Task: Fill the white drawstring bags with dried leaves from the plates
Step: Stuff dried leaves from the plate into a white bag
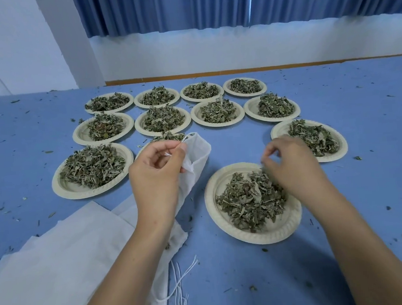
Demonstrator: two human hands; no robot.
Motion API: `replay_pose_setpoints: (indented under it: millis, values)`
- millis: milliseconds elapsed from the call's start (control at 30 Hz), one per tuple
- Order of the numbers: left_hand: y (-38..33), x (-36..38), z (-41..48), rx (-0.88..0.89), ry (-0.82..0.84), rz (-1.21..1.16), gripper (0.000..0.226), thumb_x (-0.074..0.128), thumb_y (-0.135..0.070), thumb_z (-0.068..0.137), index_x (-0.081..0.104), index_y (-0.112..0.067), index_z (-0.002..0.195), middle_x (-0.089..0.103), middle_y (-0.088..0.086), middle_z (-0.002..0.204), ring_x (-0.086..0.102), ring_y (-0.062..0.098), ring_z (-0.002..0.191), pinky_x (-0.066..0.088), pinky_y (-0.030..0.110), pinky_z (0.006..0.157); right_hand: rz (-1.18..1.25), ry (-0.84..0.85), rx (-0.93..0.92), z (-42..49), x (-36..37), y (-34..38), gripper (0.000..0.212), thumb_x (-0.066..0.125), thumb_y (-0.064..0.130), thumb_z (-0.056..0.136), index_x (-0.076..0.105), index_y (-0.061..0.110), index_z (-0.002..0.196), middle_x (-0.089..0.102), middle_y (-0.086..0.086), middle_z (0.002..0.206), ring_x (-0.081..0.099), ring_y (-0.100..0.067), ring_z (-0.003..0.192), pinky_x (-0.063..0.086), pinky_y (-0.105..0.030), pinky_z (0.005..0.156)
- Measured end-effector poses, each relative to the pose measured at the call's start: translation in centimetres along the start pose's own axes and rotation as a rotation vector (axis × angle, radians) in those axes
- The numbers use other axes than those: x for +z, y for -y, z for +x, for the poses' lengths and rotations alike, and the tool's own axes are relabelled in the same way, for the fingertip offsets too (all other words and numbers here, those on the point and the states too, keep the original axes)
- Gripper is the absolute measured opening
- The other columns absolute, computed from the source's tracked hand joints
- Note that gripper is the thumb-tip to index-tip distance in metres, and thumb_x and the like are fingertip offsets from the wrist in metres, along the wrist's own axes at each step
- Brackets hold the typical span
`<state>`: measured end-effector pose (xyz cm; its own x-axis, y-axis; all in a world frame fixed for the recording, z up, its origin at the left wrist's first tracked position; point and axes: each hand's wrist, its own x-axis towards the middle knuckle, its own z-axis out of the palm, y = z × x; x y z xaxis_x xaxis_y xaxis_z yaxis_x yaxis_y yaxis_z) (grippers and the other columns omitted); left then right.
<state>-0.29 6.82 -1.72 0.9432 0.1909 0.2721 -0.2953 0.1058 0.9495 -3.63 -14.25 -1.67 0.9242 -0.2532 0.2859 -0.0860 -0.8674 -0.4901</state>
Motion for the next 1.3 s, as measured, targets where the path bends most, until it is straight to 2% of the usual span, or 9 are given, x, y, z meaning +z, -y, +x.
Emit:
replay_pose_setpoints:
  millis: [100, 267, 433, 600, 767, 900, 1033, 1167, 1300]
  values:
    - [0.0, 0.0, -0.1, -0.002, 0.016, 0.000, 0.015, 0.072, -0.011, 0.085, 0.071, -0.023, 0.078, 0.062, -0.004, 0.068, 0.047, 0.021, 0.063, 0.044, 0.014, 0.056, -0.011, 0.152, 0.222, 0.4, 0.3, -2.0, 0.007, 0.061, 0.010, 0.087, 0.061, 0.010, 0.094, 0.062, -0.008, 0.099, 0.056, -0.026, 0.095, 0.038, -0.028, 0.073]
    - [0.1, 0.1, -0.2, 0.003, 0.030, 0.013, 0.017, 0.072, -0.011, 0.085, 0.071, -0.026, 0.076, 0.063, -0.006, 0.069, 0.047, 0.020, 0.062, 0.043, 0.015, 0.055, 0.121, 0.284, 0.171, 0.2, 1.9, -0.9, 0.007, 0.067, 0.016, 0.087, 0.062, 0.018, 0.083, 0.062, 0.005, 0.077, 0.052, -0.004, 0.063, 0.036, -0.008, 0.050]
    - [0.1, 0.0, -0.1, -0.006, 0.017, 0.012, 0.016, 0.073, -0.011, 0.085, 0.071, -0.025, 0.076, 0.063, -0.007, 0.068, 0.048, 0.019, 0.062, 0.042, 0.013, 0.054, 0.079, 0.225, -0.081, -0.2, 1.1, -0.1, 0.010, 0.070, 0.026, 0.086, 0.063, 0.021, 0.090, 0.057, 0.011, 0.086, 0.047, -0.004, 0.071, 0.032, -0.013, 0.061]
    - [0.2, 0.1, 0.0, 0.003, 0.030, 0.036, 0.014, 0.073, -0.010, 0.084, 0.071, -0.023, 0.079, 0.064, -0.011, 0.068, 0.050, 0.015, 0.062, 0.043, 0.013, 0.055, 0.164, 0.619, -0.304, -1.1, 0.9, 1.3, 0.039, 0.080, 0.029, 0.076, 0.065, 0.032, 0.112, 0.054, 0.024, 0.101, 0.047, 0.013, 0.092, 0.032, -0.004, 0.081]
    - [0.3, 0.2, -0.2, 0.002, 0.039, 0.067, 0.014, 0.073, -0.012, 0.084, 0.071, -0.024, 0.078, 0.065, -0.013, 0.067, 0.052, 0.016, 0.062, 0.045, 0.016, 0.056, 0.221, 0.492, -0.364, -1.2, 1.3, 1.7, 0.017, 0.078, 0.012, 0.079, 0.073, 0.020, 0.094, 0.061, 0.021, 0.090, 0.056, 0.008, 0.089, 0.036, -0.005, 0.082]
    - [0.5, 0.3, -0.5, 0.010, 0.080, 0.157, 0.013, 0.074, -0.012, 0.083, 0.071, -0.024, 0.077, 0.064, -0.014, 0.065, 0.057, 0.009, 0.061, 0.046, 0.016, 0.059, 0.415, 0.446, -0.319, -1.2, 0.5, 1.5, 0.018, 0.080, 0.006, 0.075, 0.073, 0.018, 0.088, 0.071, 0.010, 0.088, 0.065, -0.011, 0.090, 0.049, -0.036, 0.091]
    - [0.8, 0.5, -0.8, 0.004, 0.164, 0.237, 0.012, 0.074, -0.010, 0.083, 0.071, -0.020, 0.078, 0.063, -0.014, 0.064, 0.054, 0.001, 0.058, 0.042, 0.012, 0.058, 0.680, 0.374, -0.257, -1.3, 0.1, 1.8, 0.032, 0.081, -0.001, 0.070, 0.070, 0.015, 0.096, 0.072, -0.003, 0.094, 0.067, -0.017, 0.099, 0.048, -0.043, 0.101]
    - [0.9, 0.6, -1.3, 0.030, 0.230, 0.264, 0.016, 0.074, -0.009, 0.083, 0.071, -0.021, 0.073, 0.062, -0.010, 0.062, 0.054, 0.005, 0.059, 0.044, 0.013, 0.058, 0.923, 0.228, -0.314, -1.5, -0.4, 1.8, 0.017, 0.076, 0.009, 0.068, 0.071, 0.008, 0.085, 0.073, -0.012, 0.089, 0.069, -0.026, 0.090, 0.055, -0.036, 0.089]
    - [1.0, 0.9, -1.6, 0.075, 0.257, 0.302, 0.014, 0.076, -0.013, 0.082, 0.070, -0.020, 0.071, 0.064, -0.008, 0.061, 0.054, 0.002, 0.057, 0.045, 0.013, 0.058, 1.148, 0.046, -0.271, -1.4, 0.0, 2.0, 0.019, 0.074, 0.003, 0.065, 0.066, 0.006, 0.082, 0.073, -0.003, 0.083, 0.070, -0.018, 0.084, 0.055, -0.026, 0.083]
